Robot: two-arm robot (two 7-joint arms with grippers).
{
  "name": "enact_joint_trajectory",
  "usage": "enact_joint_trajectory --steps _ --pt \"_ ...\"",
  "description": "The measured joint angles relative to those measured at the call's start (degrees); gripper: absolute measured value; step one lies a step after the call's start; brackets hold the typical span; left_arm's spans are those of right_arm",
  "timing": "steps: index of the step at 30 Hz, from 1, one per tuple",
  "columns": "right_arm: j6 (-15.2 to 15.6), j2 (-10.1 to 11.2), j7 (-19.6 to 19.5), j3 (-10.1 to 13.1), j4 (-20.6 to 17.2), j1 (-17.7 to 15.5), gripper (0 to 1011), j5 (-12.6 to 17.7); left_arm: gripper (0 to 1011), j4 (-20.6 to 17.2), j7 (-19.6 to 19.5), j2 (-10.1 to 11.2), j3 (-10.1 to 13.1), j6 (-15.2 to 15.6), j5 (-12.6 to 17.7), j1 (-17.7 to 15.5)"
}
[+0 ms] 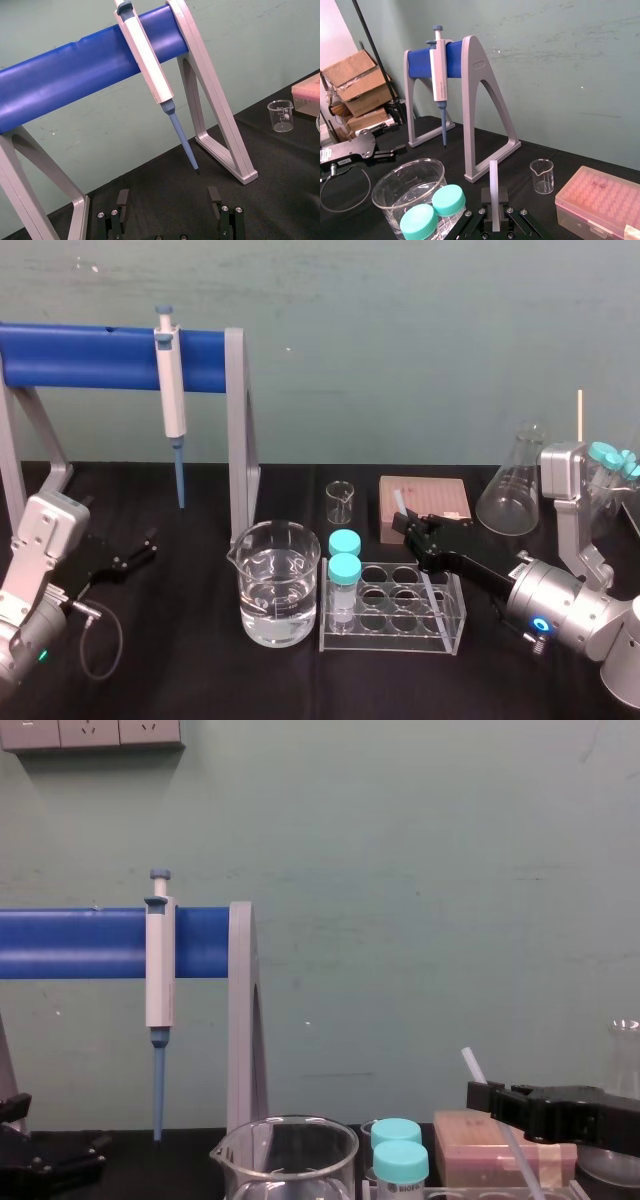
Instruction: Pick up the stirring rod with one hand, then place it down.
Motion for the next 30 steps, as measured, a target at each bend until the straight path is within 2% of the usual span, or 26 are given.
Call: enact_joint_trajectory --steps 8,15,24,28,30 --pt "-0.7 0.2 -0.1 0.0 -0.3 -0.2 67 -0.4 1000 0.0 0.0 0.0 0.0 0.0 0.0 0.0" --pt "-4.9 0.6 -1.8 0.8 -3.2 -1.7 68 -3.1 1000 0.0 0.0 0.0 0.0 0.0 0.0 0.0" --pt "-12.6 1.3 -5.9 2.2 -8.3 -3.7 67 -11.3 1000 0.0 0.0 0.0 0.0 0.0 0.0 0.0" --pt "-17.2 0.8 -8.6 3.0 -9.4 -4.3 68 -15.8 1000 0.0 0.0 0.0 0.0 0.0 0.0 0.0" --pt "-18.6 0.4 -9.5 3.3 -9.5 -4.5 68 -17.1 1000 0.0 0.0 0.0 0.0 0.0 0.0 0.0"
